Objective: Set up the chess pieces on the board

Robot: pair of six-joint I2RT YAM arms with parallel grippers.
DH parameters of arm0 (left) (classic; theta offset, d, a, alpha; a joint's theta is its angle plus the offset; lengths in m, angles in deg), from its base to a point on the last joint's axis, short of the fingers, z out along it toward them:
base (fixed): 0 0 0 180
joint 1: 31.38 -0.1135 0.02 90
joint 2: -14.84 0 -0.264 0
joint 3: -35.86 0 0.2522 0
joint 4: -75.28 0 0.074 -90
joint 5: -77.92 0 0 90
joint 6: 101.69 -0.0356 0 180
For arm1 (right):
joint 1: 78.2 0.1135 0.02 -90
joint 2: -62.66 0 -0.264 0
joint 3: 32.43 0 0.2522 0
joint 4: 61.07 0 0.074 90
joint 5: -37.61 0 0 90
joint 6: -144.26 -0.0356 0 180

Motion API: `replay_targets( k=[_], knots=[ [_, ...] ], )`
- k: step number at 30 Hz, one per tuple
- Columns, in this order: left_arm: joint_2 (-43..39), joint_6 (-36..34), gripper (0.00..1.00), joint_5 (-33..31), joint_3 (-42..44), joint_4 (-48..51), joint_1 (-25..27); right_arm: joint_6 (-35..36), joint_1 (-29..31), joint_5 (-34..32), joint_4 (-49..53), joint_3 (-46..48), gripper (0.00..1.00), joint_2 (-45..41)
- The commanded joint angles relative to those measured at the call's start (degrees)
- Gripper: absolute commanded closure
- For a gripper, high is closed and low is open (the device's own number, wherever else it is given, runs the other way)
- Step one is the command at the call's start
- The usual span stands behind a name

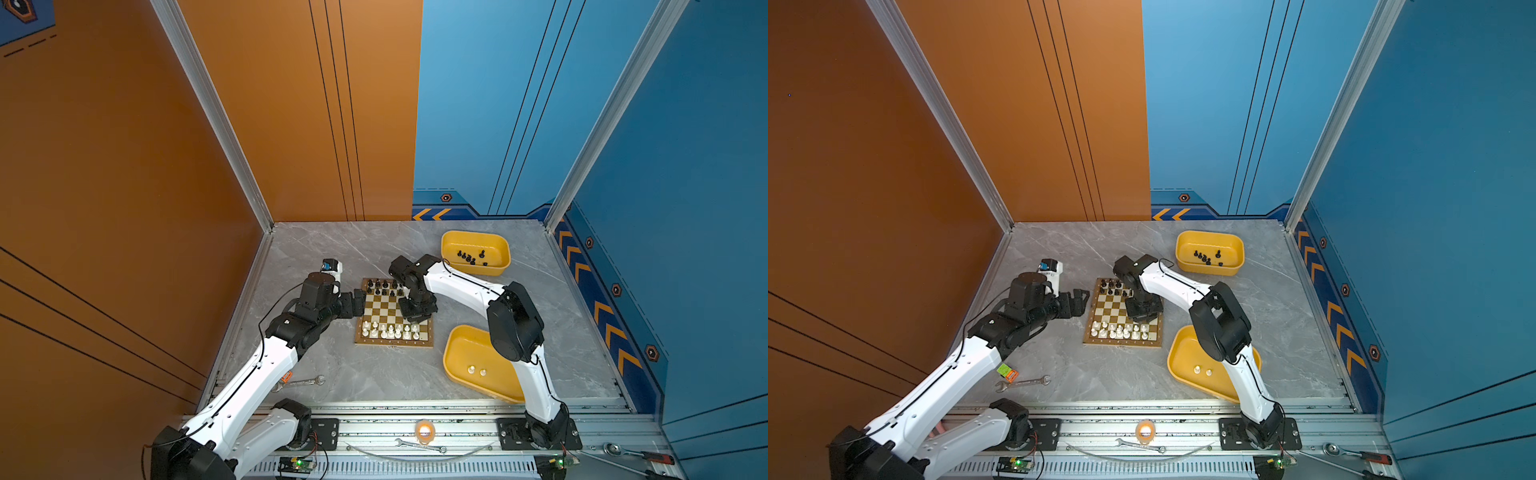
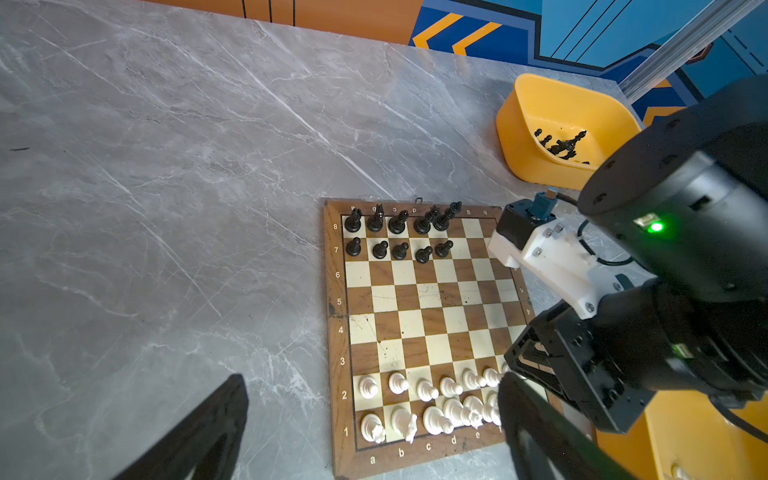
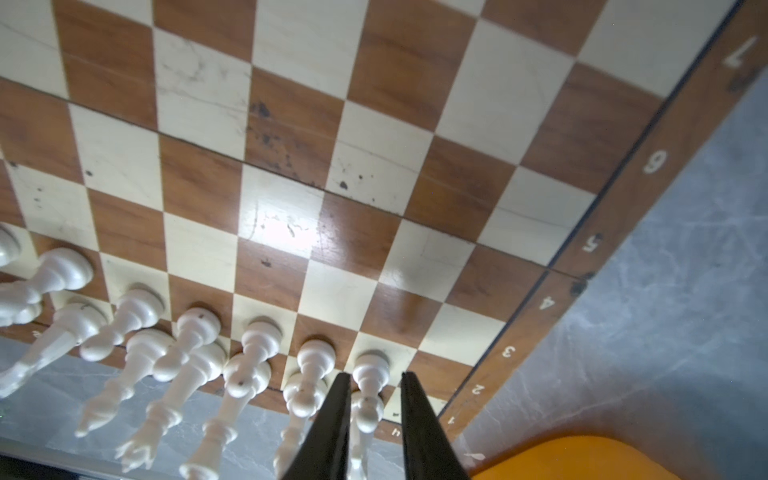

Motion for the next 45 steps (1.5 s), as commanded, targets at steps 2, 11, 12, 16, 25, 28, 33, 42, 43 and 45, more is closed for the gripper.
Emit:
replay_targets(
  k=[2,11,12,16,25,28,33,42,43,45],
  knots=[
    [-0.40,-0.85,0.05,1.43,0.76,-0.91,-0.49,-0.03,-1.14,-2.27,1.51,-1.61,0.74,-3.53],
    [4.91,-1.77,0.04,4.90,-2.70,-4.24,1.77,-2.14,-2.18,-7.66,1.19,7.95,0.71,-18.16],
    [5.83,-1.85,0.04,4.95,-3.05,-4.97,2.76,-2.75,-2.18,-8.37,0.99,10.49,0.70,-20.75],
    [9.61,-1.62,0.04,4.46,-4.90,-7.64,8.21,-6.73,-2.24,-10.18,-0.43,23.29,0.72,-31.29],
    [18.95,-0.68,0.05,0.76,-10.57,-10.26,22.79,-19.37,-1.29,-8.94,-5.40,53.52,0.75,-55.31],
    [19.61,-0.72,0.05,-0.44,-11.71,-8.89,25.07,-21.61,-1.39,-8.48,-7.17,58.91,0.75,-59.63],
    [18.17,0.65,0.05,-3.71,-11.00,-6.42,27.90,-21.01,-2.12,-8.49,-8.11,62.70,0.77,-61.00],
    [15.73,2.58,0.06,-10.82,-9.94,-4.40,32.51,-16.46,-5.10,-7.50,-11.18,65.61,0.80,-58.50],
    [15.41,2.70,0.06,-11.53,-9.84,-4.16,32.79,-15.96,-5.58,-7.19,-11.59,65.76,0.81,-58.45],
    [14.91,3.00,0.06,-12.41,-9.61,-3.95,33.19,-15.08,-6.46,-6.68,-12.17,66.10,0.81,-58.20]
  ],
)
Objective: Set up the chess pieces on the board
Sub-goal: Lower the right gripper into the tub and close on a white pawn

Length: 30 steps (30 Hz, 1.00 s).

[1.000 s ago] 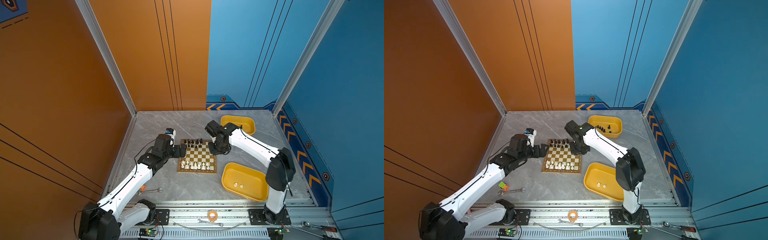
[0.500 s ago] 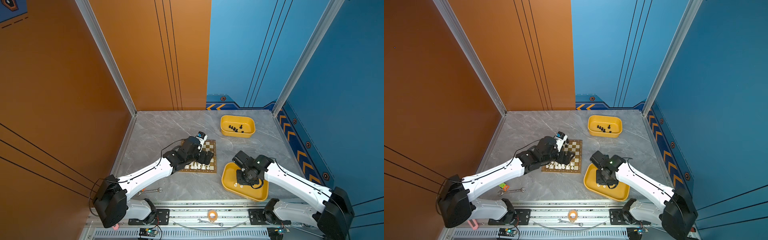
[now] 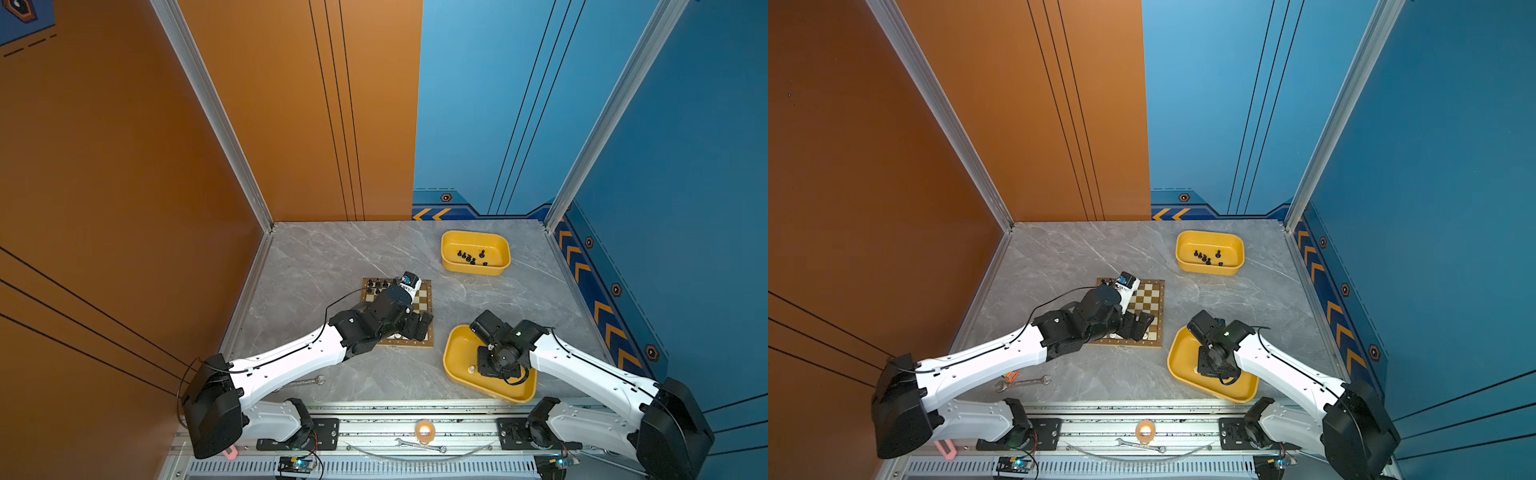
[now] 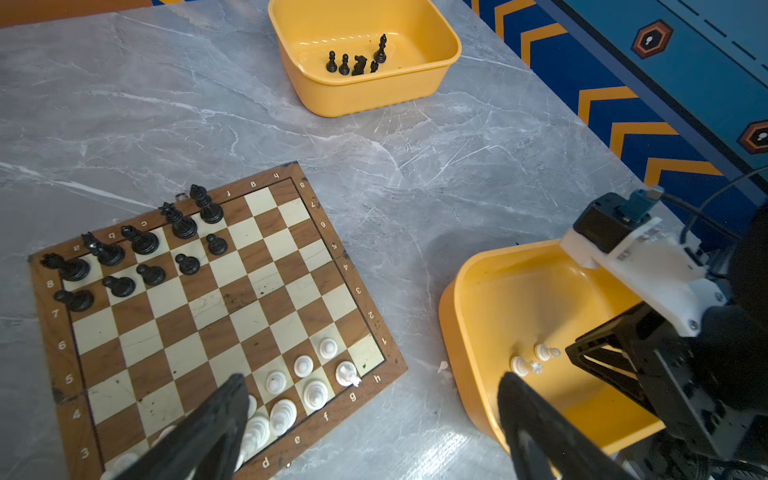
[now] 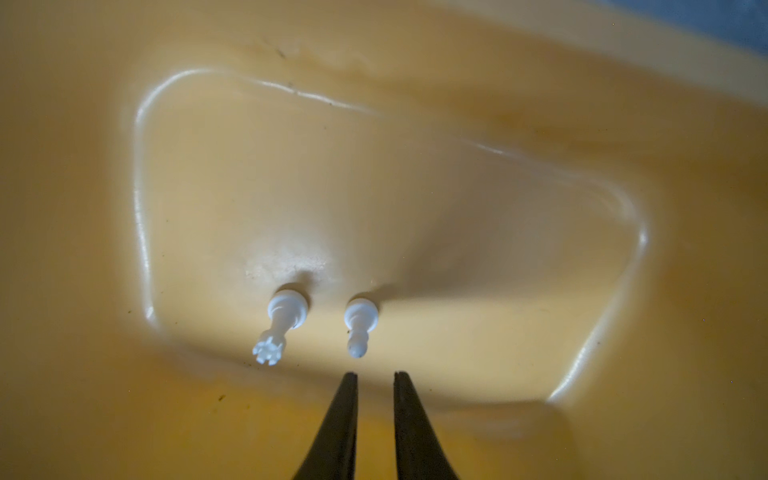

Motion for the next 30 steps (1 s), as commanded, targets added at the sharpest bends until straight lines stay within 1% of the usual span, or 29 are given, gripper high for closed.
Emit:
replay_targets(
  k=[1,11,30],
  knots=[
    [-1.67,1.15,0.06,-4.22,0.35,1.93,0.86,2.81,-1.31,0.82,-1.70,0.84,0.81,0.71],
    [-1.20,1.37,0.06,-5.57,-0.25,2.29,1.24,4.99,-3.15,3.04,-3.82,1.58,0.80,1.96],
    [2.31,-0.04,0.06,-4.91,-2.68,2.43,0.67,6.31,-3.95,4.62,-5.29,2.19,0.82,5.14]
  ],
)
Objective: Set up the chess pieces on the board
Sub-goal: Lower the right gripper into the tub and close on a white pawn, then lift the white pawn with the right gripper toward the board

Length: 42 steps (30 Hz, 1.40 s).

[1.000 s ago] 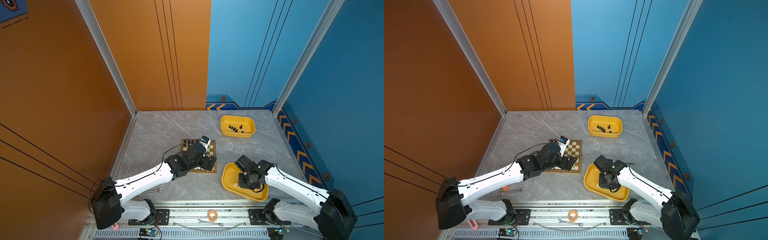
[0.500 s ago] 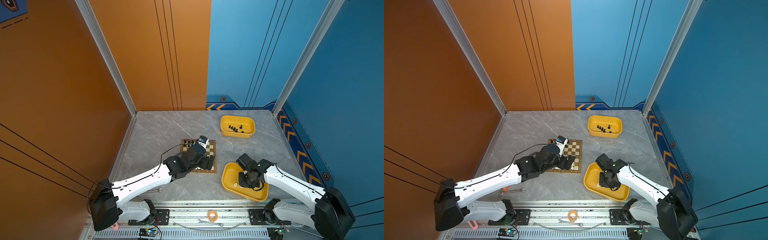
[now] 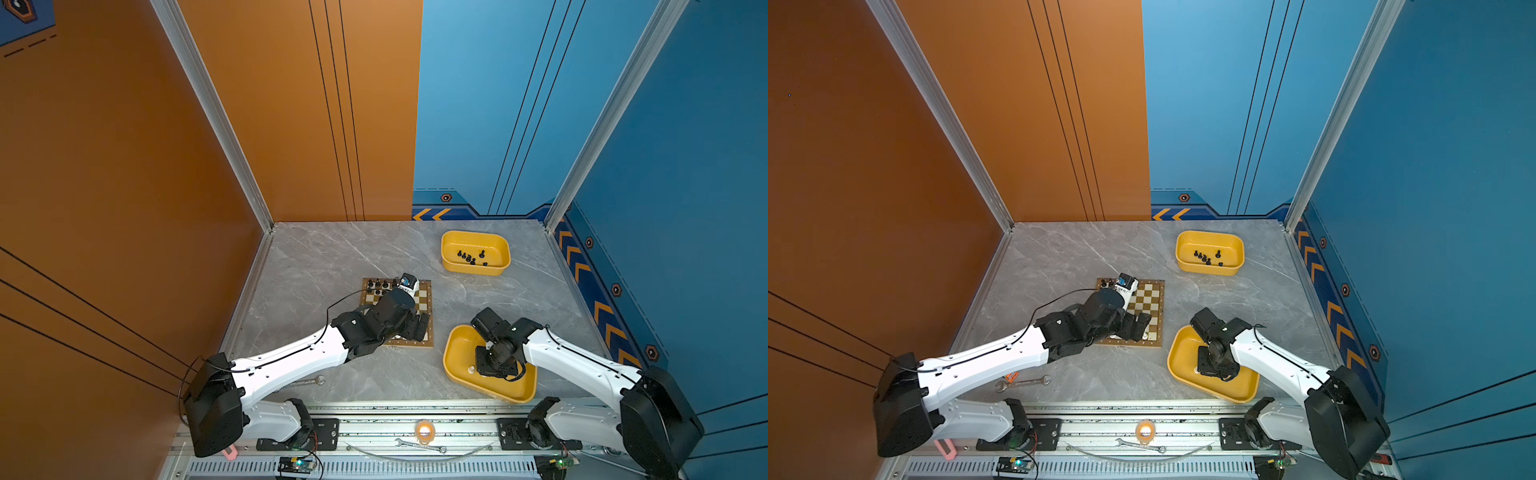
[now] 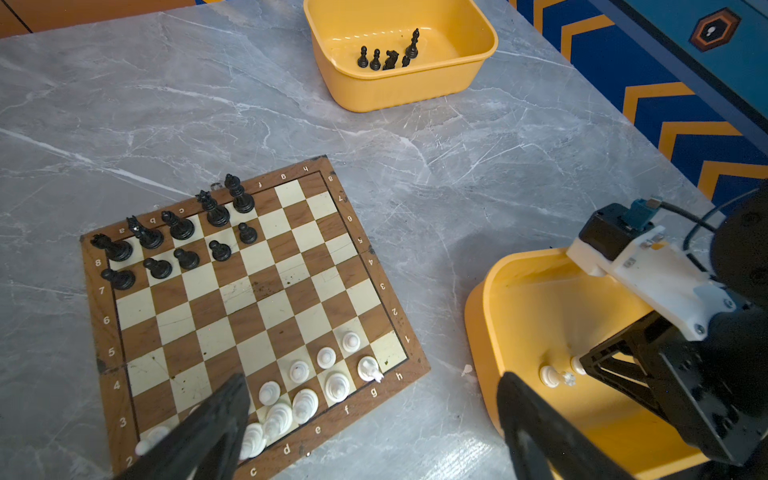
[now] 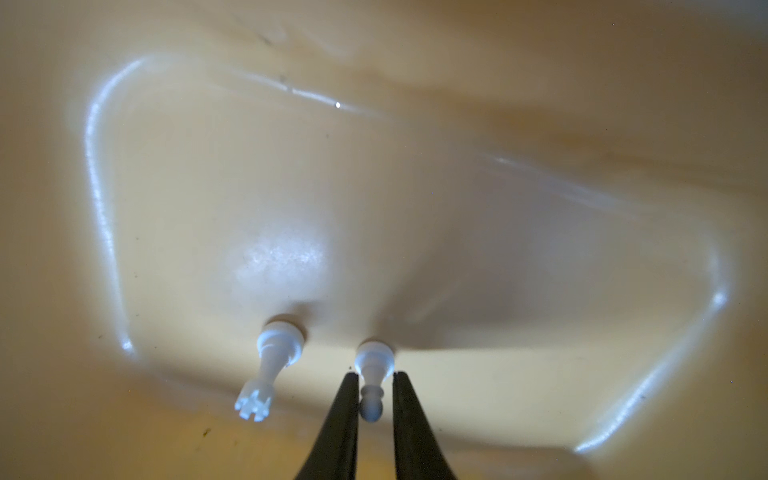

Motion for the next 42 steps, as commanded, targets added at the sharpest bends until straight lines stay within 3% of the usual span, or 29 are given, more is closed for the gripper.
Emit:
replay_targets(
  k=[1,11,20,26,36,42],
  knots=[
    [0.83,-1.10,0.06,-0.50,-2.37,0.89,-0.11,0.85,-0.46,0.36,-0.88,0.70,0.82,0.76],
    [0.78,-1.58,0.06,0.50,-2.31,0.62,-1.99,1.29,-0.93,-0.95,2.16,-1.97,0.91,0.30],
    [-1.78,-2.52,0.06,1.74,0.13,-1.01,-7.05,5.97,-3.91,-4.33,16.35,-18.85,0.91,-0.57],
    [-5.42,-1.83,0.06,2.40,4.48,-2.43,-11.09,7.89,-3.17,-3.81,18.40,-30.81,0.91,8.22],
    [-14.00,-0.44,0.06,3.72,11.57,-1.74,-17.91,11.07,3.79,-2.51,18.35,-50.67,0.92,30.27],
    [-16.03,-0.43,0.05,5.86,13.32,-1.64,-21.22,12.16,7.34,-0.56,17.57,-56.29,0.93,40.47]
  ],
)
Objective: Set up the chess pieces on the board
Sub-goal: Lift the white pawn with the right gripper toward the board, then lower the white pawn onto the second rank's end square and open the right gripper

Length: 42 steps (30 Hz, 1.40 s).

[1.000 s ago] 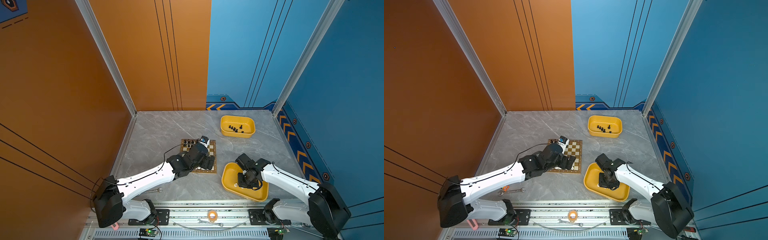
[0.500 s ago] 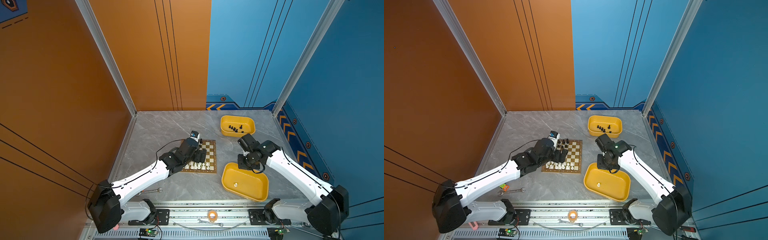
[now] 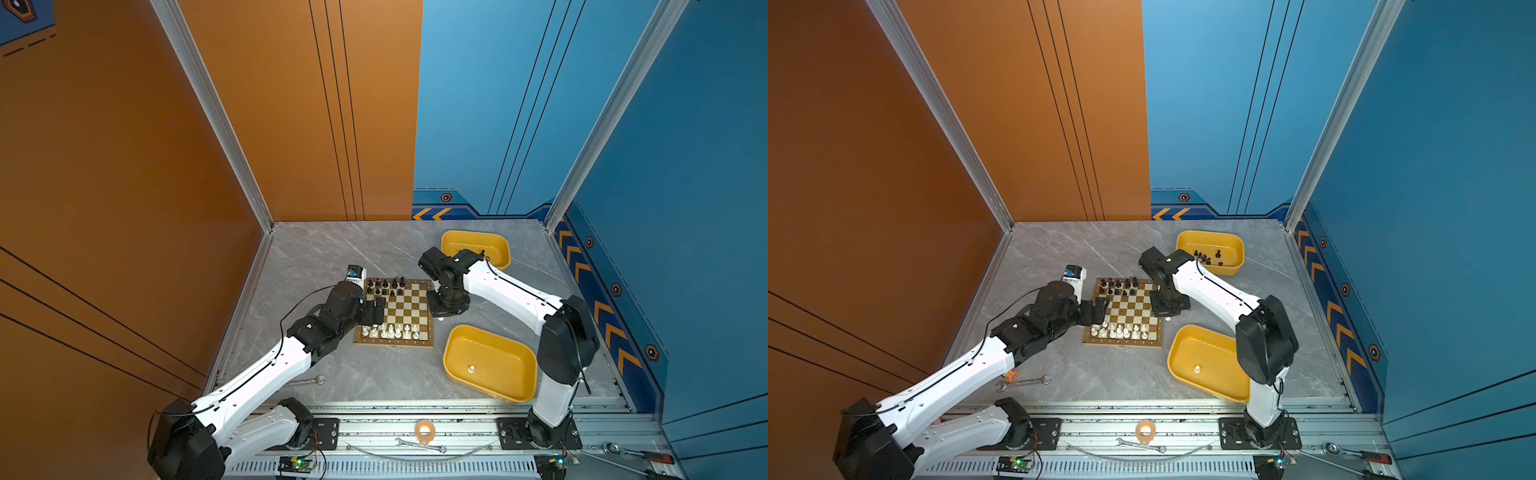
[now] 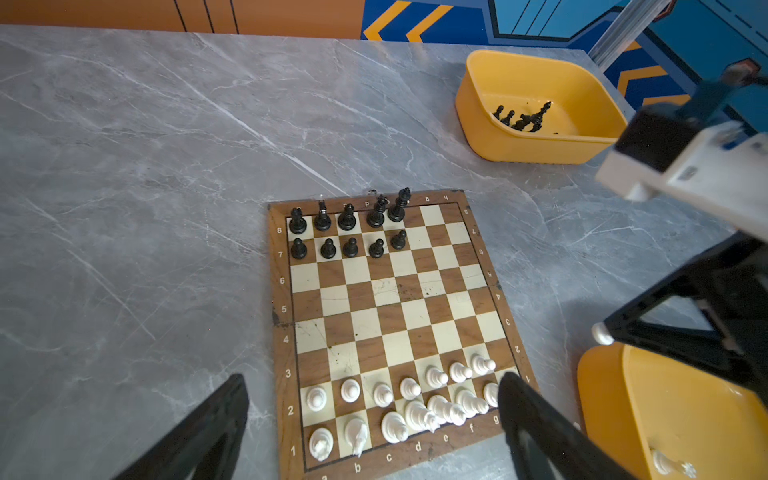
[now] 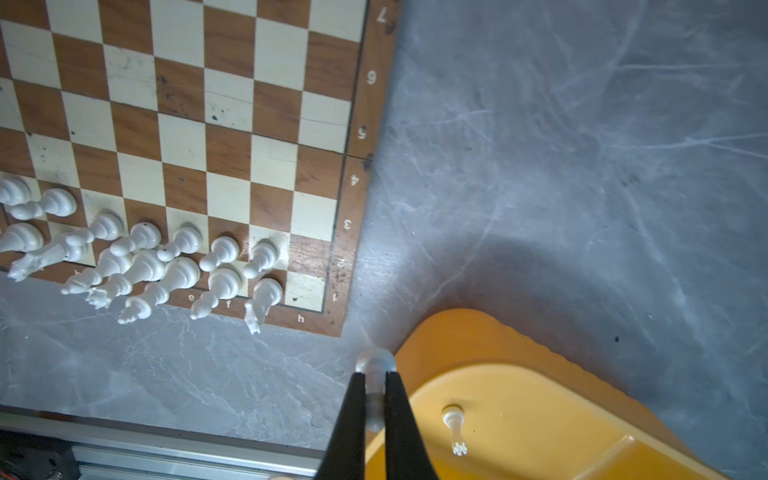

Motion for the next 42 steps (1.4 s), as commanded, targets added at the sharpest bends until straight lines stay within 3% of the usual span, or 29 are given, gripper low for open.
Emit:
replay_targets(
  k=[1,18,42],
  knots=[
    [-0.70,0.12,0.06,2.47,0.64,0.65,-1.40,1.63,1.72,1.23,1.30,-2.35,0.92,3.73],
    [-1.32,-1.67,0.06,7.61,0.32,1.84,-8.41,1.22,2.63,3.47,-0.61,-6.54,0.93,13.46],
    [-2.20,-1.58,0.06,8.11,0.27,2.75,-9.68,1.67,2.27,3.47,-1.27,-7.73,0.92,15.37]
  ],
)
